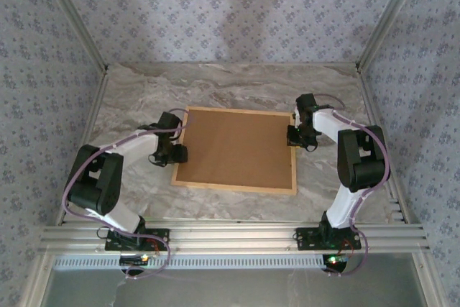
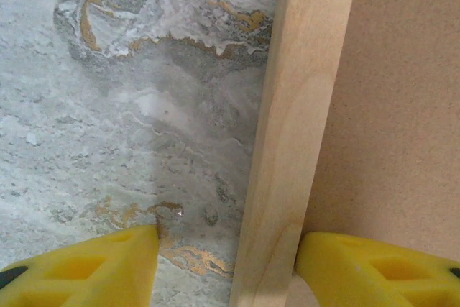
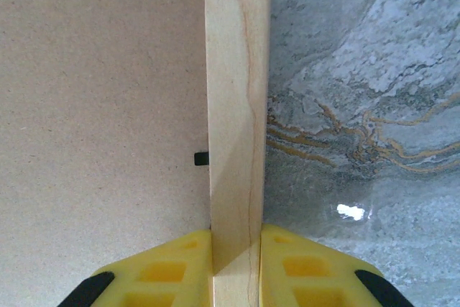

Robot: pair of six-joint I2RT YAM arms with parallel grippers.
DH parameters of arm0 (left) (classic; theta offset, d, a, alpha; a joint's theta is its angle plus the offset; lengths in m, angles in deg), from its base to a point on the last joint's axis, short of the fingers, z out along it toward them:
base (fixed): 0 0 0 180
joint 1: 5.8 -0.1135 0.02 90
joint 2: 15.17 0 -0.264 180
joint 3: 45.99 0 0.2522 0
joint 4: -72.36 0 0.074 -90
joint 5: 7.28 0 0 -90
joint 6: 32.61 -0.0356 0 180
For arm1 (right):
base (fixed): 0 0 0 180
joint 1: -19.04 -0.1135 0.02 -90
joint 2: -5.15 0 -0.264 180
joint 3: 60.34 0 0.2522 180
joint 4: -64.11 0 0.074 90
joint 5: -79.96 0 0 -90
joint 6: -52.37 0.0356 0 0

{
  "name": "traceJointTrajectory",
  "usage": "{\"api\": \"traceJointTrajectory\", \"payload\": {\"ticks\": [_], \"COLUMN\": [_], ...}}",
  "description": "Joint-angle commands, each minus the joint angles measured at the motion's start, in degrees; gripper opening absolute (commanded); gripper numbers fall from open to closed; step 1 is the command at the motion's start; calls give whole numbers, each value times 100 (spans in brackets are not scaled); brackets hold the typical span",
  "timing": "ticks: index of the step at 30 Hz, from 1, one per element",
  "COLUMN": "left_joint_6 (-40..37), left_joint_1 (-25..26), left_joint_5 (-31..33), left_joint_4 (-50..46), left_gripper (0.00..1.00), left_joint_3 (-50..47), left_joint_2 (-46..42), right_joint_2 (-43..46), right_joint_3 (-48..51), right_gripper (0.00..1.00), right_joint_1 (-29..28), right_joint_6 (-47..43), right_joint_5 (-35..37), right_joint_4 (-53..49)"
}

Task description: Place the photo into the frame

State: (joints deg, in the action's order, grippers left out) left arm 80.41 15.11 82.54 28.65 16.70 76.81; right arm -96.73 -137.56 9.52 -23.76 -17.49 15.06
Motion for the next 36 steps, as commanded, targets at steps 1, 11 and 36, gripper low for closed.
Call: {"api": "traceJointTrajectory", "payload": {"ticks": [1, 11, 36], "left_joint_6": [-37, 6, -650], "left_joint_1": [273, 15, -755], "left_joint_5": [-464, 122, -286], "left_joint_4": [201, 505, 148], "left_gripper": [61, 63, 41], "left_joint_3": [-288, 339, 2826], "left_joint_2": [435, -370, 1871], "right_joint_2": [-84, -86, -218], "right_joint_3": [107, -5, -8], "right_gripper": [21, 21, 21], "right_joint_1": [-163, -124, -5], "right_joint_6": [-33, -51, -86], "right_joint_5": [-234, -269, -360], "right_joint_4": [57, -5, 57]}}
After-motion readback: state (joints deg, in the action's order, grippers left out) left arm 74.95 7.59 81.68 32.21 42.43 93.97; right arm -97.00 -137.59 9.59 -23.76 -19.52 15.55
